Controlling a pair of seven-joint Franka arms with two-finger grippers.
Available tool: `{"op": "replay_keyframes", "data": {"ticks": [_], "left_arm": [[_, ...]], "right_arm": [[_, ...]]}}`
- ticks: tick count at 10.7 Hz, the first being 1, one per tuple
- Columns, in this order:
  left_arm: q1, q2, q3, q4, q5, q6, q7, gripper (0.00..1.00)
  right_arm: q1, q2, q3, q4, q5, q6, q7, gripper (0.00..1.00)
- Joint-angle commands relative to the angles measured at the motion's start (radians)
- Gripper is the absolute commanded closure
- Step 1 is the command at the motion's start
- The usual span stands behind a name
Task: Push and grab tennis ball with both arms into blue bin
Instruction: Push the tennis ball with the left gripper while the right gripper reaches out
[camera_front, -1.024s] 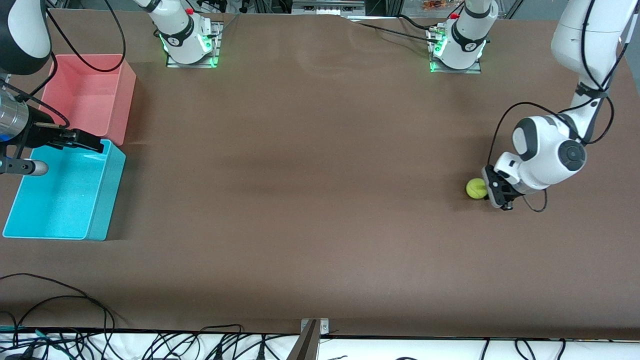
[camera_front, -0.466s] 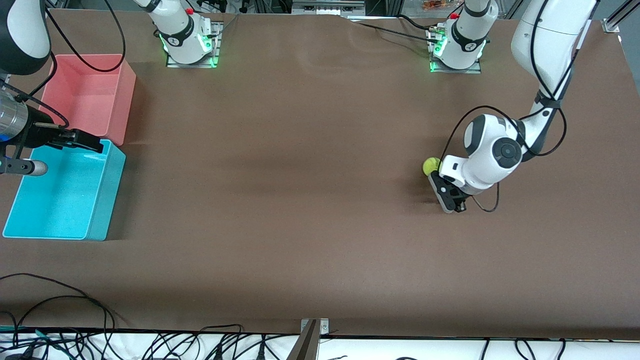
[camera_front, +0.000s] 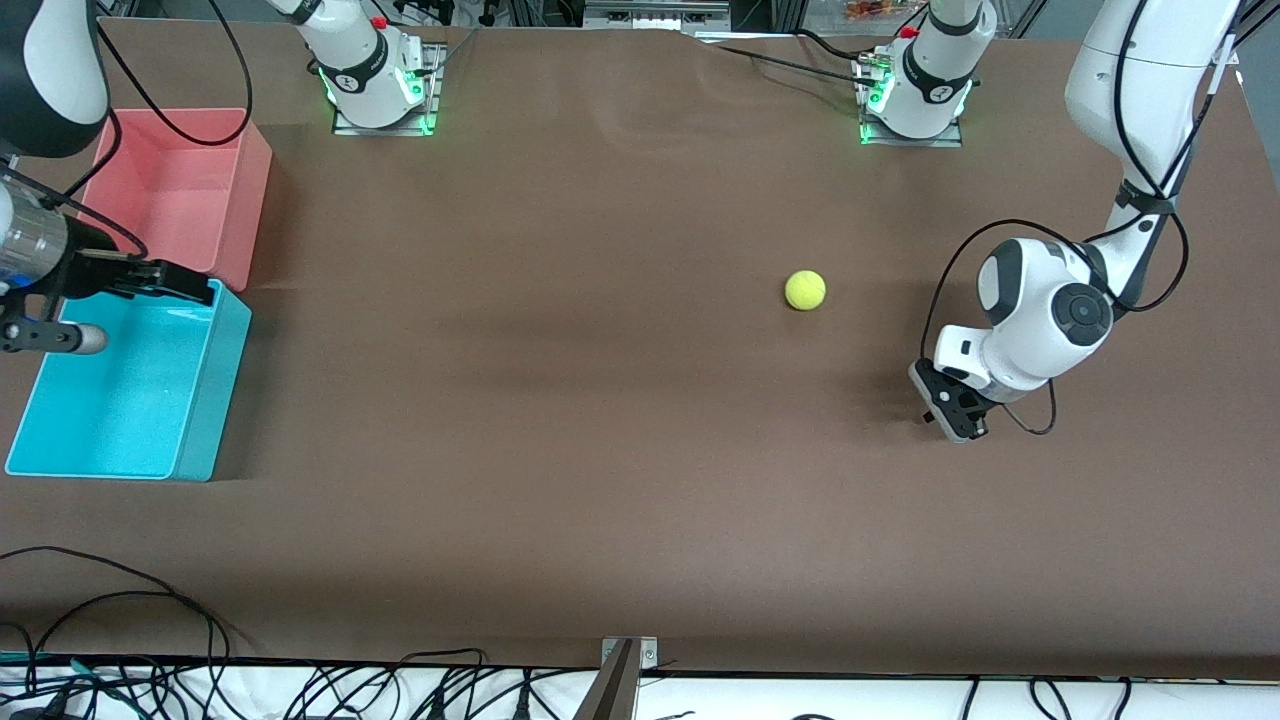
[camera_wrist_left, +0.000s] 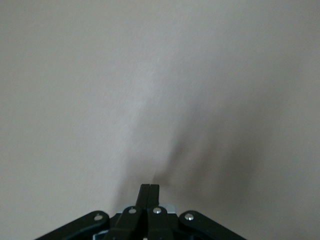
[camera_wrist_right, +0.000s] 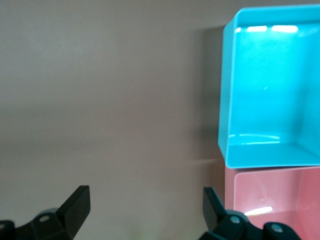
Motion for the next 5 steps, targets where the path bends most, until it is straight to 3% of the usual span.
{"op": "replay_keyframes", "data": {"ticks": [1, 3, 4, 5], "left_arm": [[0.013, -0.024, -0.005, -0.002, 0.018, -0.015, 0.005, 1.0], [0.0, -0.102, -0.003, -0.042, 0.013, -0.044, -0.066, 0.94], [-0.004, -0.143, 0.0, -0.044, 0.013, -0.081, -0.087, 0.85], [-0.018, -0.181, 0.018, -0.044, 0.015, -0.13, -0.082, 0.68]], "right_arm": [[0.062, 0.018, 0.009, -0.044, 0.065, -0.023, -0.008, 0.0], [0.114, 0.041, 0.015, -0.079, 0.123, -0.013, 0.0, 0.0], [0.129, 0.061, 0.016, -0.113, 0.225, -0.009, 0.0, 0.0], [0.158, 0.068, 0.017, -0.154, 0.287, 0.037, 0.004, 0.0]]}}
